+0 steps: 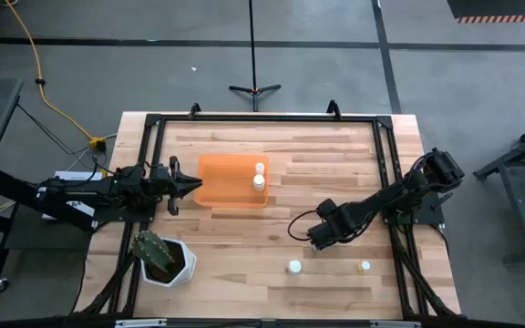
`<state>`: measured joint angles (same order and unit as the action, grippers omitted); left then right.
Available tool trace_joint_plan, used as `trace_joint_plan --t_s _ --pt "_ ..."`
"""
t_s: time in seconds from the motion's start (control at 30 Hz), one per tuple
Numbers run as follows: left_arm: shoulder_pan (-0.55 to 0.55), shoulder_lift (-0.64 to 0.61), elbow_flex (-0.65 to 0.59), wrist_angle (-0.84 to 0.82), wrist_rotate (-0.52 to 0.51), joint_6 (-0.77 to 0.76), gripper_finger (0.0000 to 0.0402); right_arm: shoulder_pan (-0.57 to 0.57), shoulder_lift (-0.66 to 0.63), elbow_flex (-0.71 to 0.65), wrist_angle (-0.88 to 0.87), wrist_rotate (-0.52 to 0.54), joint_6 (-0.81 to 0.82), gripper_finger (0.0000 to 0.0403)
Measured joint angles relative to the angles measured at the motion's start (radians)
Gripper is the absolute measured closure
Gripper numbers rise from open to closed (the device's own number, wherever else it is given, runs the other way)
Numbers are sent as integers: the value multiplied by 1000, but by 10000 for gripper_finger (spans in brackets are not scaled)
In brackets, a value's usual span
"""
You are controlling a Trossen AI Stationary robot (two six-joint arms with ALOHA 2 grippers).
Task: Pick and place pill bottles into a basket
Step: Put the top white pill bottle in the orange bin
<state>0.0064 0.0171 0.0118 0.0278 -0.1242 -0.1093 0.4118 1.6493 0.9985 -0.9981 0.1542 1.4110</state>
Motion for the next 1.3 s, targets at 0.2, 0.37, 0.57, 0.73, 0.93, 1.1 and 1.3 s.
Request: trace_joint_plan --t_s 0.2,0.37,0.57,0.73,0.93,1.1,1.3 --pt "0 0 0 0 0 0 323 -9 0 0 0 11 0 161" --pt "0 0 0 0 0 0 323 -21 0 1 1 -8 -17 203" --pt "0 0 0 0 0 0 323 -22 0 3 3 -11 -23 234" --pt "0 0 0 0 0 0 323 -46 -1 9 -1 -27 -59 220" --pt "0 0 0 0 0 0 323 -169 -1 128 1 50 -270 236" --pt "0 0 0 0 0 0 323 -298 -2 268 76 165 -539 236" --pt "0 0 0 0 0 0 323 -412 9 385 396 115 -860 226"
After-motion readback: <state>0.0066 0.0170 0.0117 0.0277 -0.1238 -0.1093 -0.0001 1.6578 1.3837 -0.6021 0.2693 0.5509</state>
